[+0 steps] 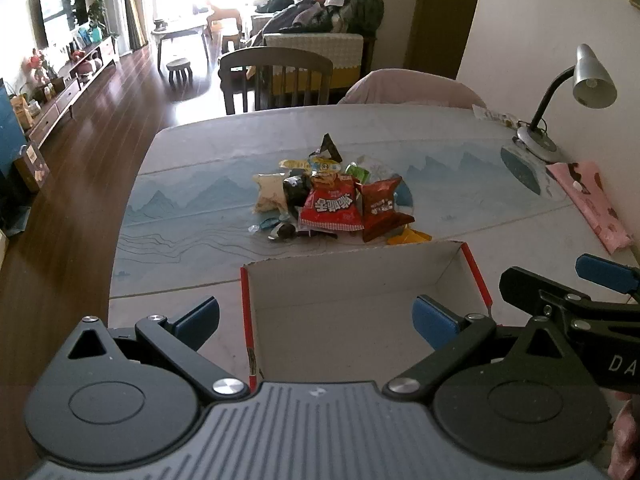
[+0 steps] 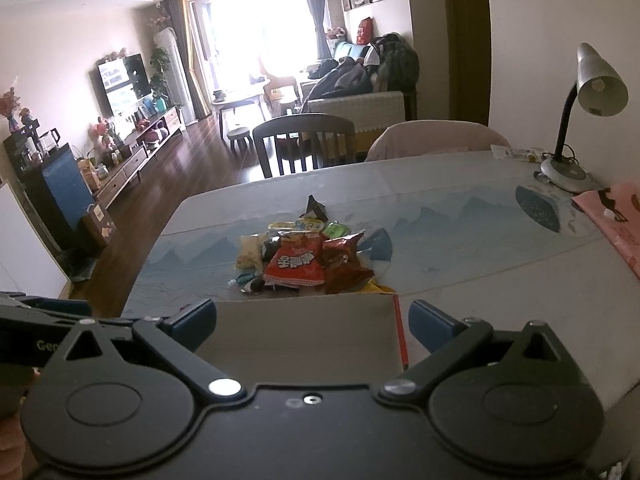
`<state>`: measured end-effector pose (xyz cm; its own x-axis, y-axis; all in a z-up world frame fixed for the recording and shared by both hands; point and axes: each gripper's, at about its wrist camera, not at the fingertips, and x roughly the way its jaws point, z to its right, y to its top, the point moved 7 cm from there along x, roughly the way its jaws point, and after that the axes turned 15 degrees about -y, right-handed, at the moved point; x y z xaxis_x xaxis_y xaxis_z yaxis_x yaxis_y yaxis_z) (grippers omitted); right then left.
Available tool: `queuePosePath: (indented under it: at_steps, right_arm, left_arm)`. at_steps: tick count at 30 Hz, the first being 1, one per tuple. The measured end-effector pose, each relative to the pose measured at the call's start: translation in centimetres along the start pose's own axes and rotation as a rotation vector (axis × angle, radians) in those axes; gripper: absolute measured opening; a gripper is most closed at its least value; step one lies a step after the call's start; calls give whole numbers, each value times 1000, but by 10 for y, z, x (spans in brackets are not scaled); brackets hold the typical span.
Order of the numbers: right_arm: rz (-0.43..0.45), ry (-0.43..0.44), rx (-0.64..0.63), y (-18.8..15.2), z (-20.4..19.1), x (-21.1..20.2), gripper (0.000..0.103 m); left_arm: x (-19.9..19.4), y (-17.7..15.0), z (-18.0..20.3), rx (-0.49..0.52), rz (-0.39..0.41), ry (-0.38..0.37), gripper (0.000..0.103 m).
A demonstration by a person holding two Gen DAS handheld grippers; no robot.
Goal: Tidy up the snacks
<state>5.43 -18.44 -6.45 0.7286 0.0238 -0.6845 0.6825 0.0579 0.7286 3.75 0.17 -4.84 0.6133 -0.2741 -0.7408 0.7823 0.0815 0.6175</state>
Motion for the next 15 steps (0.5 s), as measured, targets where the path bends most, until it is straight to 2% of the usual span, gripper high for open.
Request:
queuePosePath:
  at_steps: [15]
  right_arm:
    - [-3, -1, 11, -1, 0, 3, 103]
  left_arm:
    - [9, -1, -4, 2, -12, -12, 103]
